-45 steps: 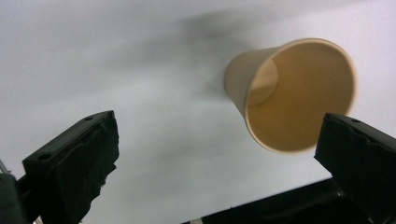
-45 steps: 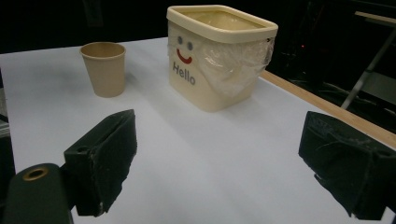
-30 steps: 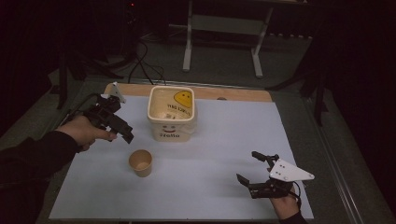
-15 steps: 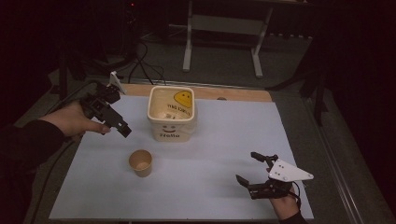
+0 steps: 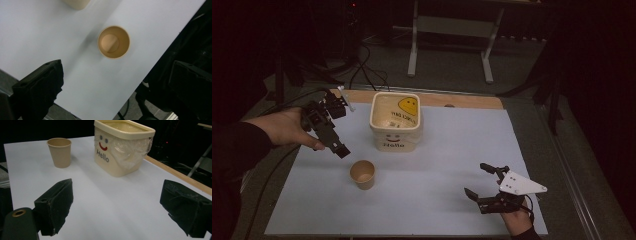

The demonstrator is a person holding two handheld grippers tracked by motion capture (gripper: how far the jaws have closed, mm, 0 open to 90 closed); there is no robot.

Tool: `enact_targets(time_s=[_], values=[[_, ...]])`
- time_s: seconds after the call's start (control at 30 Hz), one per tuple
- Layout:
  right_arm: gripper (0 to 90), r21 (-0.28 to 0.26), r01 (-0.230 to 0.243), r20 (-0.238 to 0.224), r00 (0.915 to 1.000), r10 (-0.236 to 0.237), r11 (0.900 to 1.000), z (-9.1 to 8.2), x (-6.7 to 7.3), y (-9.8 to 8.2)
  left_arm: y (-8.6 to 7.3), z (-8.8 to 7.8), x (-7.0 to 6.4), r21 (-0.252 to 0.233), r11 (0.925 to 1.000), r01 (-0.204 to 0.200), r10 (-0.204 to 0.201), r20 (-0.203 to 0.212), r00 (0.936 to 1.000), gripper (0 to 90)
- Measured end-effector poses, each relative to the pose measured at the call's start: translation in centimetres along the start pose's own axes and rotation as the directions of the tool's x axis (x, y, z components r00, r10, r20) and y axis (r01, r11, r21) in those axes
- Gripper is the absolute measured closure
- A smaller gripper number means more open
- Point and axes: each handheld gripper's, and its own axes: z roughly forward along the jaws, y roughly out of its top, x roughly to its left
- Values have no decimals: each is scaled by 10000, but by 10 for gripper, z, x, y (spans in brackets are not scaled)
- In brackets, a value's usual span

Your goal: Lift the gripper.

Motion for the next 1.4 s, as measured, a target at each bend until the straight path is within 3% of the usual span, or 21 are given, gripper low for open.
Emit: enact_targets(time_s=[0.07,0.1,0.23,0.27,0.33,0.47,0.53,0.63,0.67,0.7,0.77,0.83,0.87,0.97,1.0,1.07,1.1,1.17,1.27,1.3,1.4], values=[[113,21,25,-3,10000,-24,10000,0,0,0,1,-4,-3,-167,9985,-516,517,38,9987,5],[113,32,26,-18,10000,-26,10000,0,0,0,1,-4,-3,-167,9985,-516,517,38,9987,5],[113,44,12,-55,10000,-12,10000,1,0,0,3,-11,-9,-430,9922,-1173,1174,5,9931,5],[113,36,2,-82,10000,-1,10000,0,0,0,4,-13,-12,-493,9870,-1531,1527,-112,9882,5],[113,25,7,-105,9999,-7,10000,0,0,0,5,-13,-14,-490,9843,-1696,1693,-107,9855,5],[113,-19,36,-189,9998,-36,10000,0,1,0,6,-16,-22,-585,9681,-2435,2433,-99,9699,6],[112,-19,43,-202,9998,-43,10000,0,1,0,7,-18,-25,-709,9673,-2435,2426,-202,9699,6],[113,1,49,-245,9997,-49,10000,1,1,0,10,-20,-27,-553,9632,-2629,2609,-417,9645,6],[113,2,69,-261,9996,-69,10000,1,1,0,11,-21,-30,-511,9559,-2892,2880,-305,9572,5],[113,2,69,-261,9996,-69,10000,1,1,0,11,-21,-30,-511,9559,-2892,2880,-305,9572,5],[113,8,73,-284,9996,-72,10000,1,2,0,13,-22,-34,-493,9464,-3191,3183,-238,9477,6],[113,0,69,-303,9995,-69,10000,1,2,0,14,-23,-37,-465,9414,-3342,3337,-187,9425,6],[112,3,69,-309,9995,-69,10000,1,2,0,15,-23,-39,-482,9341,-3536,3536,-107,9354,6],[113,26,62,-338,9994,-61,10000,1,2,0,18,-23,-44,-441,9226,-3832,3832,-86,9236,6],[113,27,70,-350,9994,-69,10000,1,2,0,20,-23,-46,-327,9157,-4006,4003,-136,9163,6],[112,23,77,-370,9993,-76,10000,2,2,0,22,-22,-48,-230,9108,-4123,4124,26,9110,6],[113,28,75,-381,9992,-74,10000,2,2,0,25,-20,-50,-63,9010,-4337,4338,39,9010,6],[112,30,72,-385,9992,-71,10000,2,2,0,26,-19,-51,-51,8978,-4403,4403,105,8978,6],[113,14,85,-412,9991,-84,10000,2,2,0,29,-14,-54,144,8823,-4704,4701,236,8823,6],[113,14,85,-412,9991,-84,10000,2,2,0,31,-11,-56,293,8708,-4907,4904,169,8713,6],[113,15,95,-425,9991,-94,10000,1,2,0,35,-7,-58,388,8636,-5027,5021,245,8645,6]])
